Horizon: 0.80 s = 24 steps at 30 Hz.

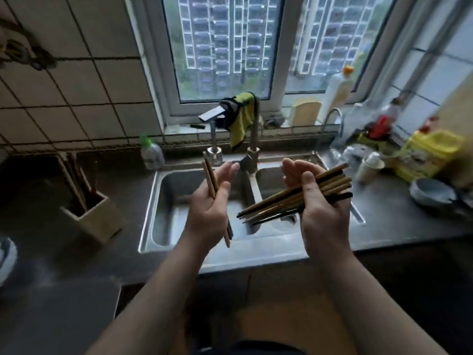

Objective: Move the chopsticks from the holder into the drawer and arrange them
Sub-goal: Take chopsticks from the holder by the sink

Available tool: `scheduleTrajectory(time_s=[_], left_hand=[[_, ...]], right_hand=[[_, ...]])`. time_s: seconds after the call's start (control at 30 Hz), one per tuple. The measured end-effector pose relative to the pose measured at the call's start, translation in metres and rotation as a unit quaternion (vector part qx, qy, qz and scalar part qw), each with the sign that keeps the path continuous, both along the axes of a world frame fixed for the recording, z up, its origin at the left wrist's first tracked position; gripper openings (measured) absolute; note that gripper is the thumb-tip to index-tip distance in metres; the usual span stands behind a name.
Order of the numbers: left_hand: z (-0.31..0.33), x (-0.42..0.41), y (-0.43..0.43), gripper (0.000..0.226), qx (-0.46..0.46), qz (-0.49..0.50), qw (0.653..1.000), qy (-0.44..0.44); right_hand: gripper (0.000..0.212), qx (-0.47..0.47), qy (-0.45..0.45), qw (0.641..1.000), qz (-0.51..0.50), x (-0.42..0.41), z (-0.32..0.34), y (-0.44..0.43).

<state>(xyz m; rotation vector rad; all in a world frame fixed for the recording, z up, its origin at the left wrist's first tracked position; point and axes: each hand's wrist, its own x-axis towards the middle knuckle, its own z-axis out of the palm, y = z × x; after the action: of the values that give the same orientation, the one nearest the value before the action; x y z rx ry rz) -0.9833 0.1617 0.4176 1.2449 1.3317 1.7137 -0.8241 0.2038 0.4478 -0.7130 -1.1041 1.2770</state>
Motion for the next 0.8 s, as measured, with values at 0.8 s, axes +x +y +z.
scheduleTrajectory(time_s=[0.8], left_hand=[[-0.074,0.486,-0.054,0.038,-0.147,-0.511,0.845,0.051]], right_hand=[[0.031,-0.116,-0.112,0.851,-0.5,0.449,-0.095,-0.211]])
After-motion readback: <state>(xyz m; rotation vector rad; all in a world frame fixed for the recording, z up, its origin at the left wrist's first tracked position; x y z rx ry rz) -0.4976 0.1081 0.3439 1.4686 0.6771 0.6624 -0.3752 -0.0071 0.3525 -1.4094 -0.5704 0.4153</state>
